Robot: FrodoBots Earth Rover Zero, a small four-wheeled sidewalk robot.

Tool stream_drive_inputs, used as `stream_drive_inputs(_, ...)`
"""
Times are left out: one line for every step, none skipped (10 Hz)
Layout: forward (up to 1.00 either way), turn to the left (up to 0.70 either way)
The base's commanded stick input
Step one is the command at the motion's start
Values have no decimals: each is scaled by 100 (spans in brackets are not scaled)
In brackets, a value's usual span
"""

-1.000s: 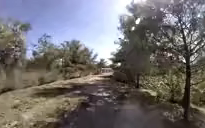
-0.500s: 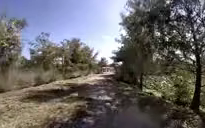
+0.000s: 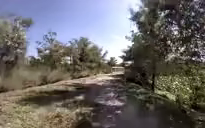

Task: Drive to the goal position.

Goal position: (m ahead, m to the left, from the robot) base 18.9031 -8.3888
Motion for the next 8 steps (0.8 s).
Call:
stream_drive_inputs(70,0)
stream_drive_inputs(70,0)
stream_drive_inputs(70,0)
stream_drive_inputs(70,0)
stream_drive_inputs(70,0)
stream_drive_inputs(70,0)
stream_drive_inputs(70,0)
stream_drive_inputs(70,0)
